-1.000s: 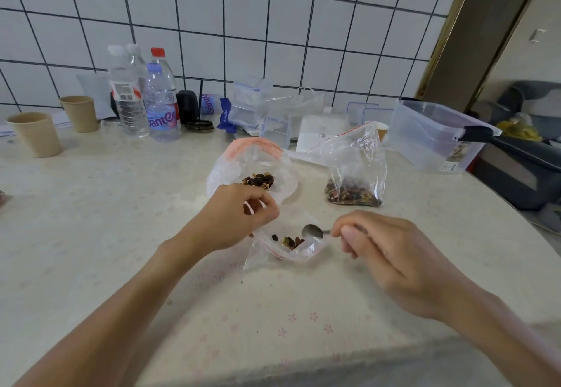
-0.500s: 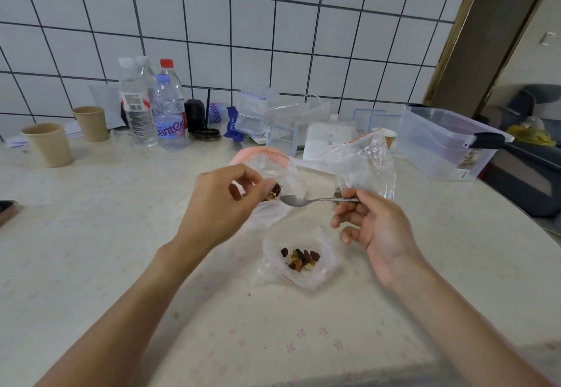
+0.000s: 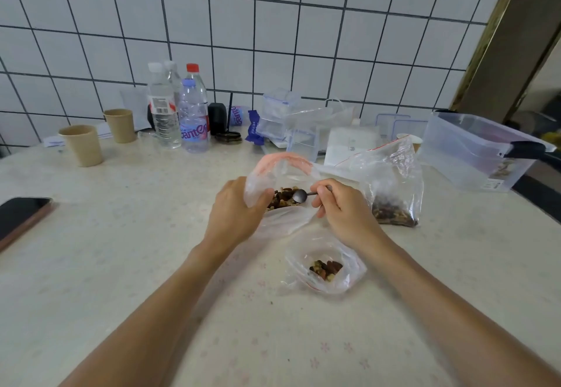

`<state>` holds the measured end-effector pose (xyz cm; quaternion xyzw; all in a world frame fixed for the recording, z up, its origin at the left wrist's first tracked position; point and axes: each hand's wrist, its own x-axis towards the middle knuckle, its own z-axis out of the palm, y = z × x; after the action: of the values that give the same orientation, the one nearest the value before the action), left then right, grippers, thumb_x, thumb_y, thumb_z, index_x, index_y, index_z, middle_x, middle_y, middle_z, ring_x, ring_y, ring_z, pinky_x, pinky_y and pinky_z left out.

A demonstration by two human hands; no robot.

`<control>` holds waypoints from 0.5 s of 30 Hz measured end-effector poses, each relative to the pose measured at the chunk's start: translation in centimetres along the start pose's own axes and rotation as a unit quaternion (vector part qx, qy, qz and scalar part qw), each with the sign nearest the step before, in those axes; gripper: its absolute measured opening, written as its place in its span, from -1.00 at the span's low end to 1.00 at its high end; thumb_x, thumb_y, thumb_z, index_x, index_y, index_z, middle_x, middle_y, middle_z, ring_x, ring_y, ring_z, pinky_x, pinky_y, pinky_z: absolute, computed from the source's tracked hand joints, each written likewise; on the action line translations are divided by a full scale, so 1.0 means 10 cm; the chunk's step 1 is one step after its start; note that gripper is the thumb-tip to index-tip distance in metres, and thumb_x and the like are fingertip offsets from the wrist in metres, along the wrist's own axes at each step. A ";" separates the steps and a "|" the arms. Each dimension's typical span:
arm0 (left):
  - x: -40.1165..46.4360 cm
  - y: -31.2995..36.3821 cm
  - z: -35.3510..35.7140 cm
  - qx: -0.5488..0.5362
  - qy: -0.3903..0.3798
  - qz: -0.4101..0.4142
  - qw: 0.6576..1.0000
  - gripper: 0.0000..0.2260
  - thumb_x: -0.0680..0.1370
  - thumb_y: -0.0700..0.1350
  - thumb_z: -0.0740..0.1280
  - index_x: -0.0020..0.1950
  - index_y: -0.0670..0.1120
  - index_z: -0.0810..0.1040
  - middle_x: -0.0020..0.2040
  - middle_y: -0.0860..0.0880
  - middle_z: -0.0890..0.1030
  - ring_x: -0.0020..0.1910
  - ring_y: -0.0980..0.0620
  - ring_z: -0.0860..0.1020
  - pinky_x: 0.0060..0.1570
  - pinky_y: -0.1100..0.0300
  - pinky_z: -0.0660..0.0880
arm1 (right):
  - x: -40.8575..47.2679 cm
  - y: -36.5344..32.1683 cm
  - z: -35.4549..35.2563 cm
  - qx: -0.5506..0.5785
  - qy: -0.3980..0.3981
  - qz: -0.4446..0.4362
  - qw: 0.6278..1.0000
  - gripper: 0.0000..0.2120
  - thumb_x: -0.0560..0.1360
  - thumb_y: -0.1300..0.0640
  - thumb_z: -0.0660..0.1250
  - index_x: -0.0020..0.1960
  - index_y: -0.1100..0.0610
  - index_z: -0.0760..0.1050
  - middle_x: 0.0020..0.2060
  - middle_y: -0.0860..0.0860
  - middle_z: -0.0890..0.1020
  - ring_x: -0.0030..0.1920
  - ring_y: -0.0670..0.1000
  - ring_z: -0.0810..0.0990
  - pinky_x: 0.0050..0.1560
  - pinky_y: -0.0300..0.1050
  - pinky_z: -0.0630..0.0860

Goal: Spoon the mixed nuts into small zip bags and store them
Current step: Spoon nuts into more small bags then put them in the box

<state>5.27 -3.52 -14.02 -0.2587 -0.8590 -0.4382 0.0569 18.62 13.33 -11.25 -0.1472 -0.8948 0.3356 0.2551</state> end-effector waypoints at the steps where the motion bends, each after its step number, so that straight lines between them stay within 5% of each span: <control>1: 0.00 -0.02 0.02 -0.004 -0.010 -0.007 1.000 -0.73 0.65 0.18 0.29 -0.01 -0.01 0.50 -0.06 0.02 0.57 -0.09 -0.03 0.54 -0.18 0.13 0.42 | 0.02 0.00 0.00 -0.019 -0.005 -0.011 1.000 -0.75 0.73 0.12 0.10 0.14 0.06 0.57 -0.16 -0.13 0.63 -0.16 -0.03 0.65 -0.05 -0.09 0.55; 4: 0.02 -0.05 0.03 -0.042 -0.016 -0.018 0.999 -0.73 0.71 -0.01 0.18 -0.11 -0.05 0.54 -0.18 -0.03 0.62 -0.17 -0.10 0.58 -0.30 0.05 0.46 | 0.11 0.02 -0.03 -0.012 -0.009 -0.025 1.000 -0.73 0.72 0.15 0.11 -0.01 0.05 0.56 -0.25 -0.10 0.60 -0.23 -0.04 0.65 -0.12 -0.19 0.55; 7: 0.03 -0.03 0.04 -0.102 -0.021 -0.024 0.994 -0.72 0.71 -0.06 0.15 0.11 -0.15 0.63 -0.04 -0.13 0.69 -0.03 -0.17 0.63 -0.06 -0.10 0.57 | 0.20 0.08 -0.06 0.052 0.005 0.018 0.998 -0.71 0.72 0.18 0.11 -0.06 0.12 0.55 -0.30 0.02 0.62 -0.36 -0.06 0.64 -0.39 -0.38 0.42; 11: 0.01 0.00 0.10 -0.148 -0.051 -0.004 0.988 -0.73 0.73 0.00 0.18 0.08 -0.07 0.64 -0.05 -0.09 0.70 -0.03 -0.15 0.63 -0.14 0.09 0.46 | 0.29 0.21 -0.05 0.210 0.043 0.127 0.968 -0.71 0.72 0.21 0.10 -0.07 0.22 0.52 -0.36 0.14 0.60 -0.45 0.08 0.61 -0.54 -0.16 0.34; 15: 0.02 0.00 0.10 -0.176 -0.061 0.016 0.982 -0.80 0.73 -0.03 0.21 0.10 0.03 0.64 -0.06 0.01 0.69 -0.05 -0.03 0.62 -0.12 0.15 0.47 | 0.32 0.30 0.05 0.319 0.007 0.225 0.921 -0.74 0.71 0.21 0.12 0.02 0.31 0.54 -0.38 0.16 0.67 -0.46 0.11 0.63 -0.57 -0.17 0.36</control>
<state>5.20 -2.66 -14.53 -0.3048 -0.7663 -0.5645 -0.0351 15.96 16.63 -12.48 -0.2575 -0.6820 0.6507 0.2125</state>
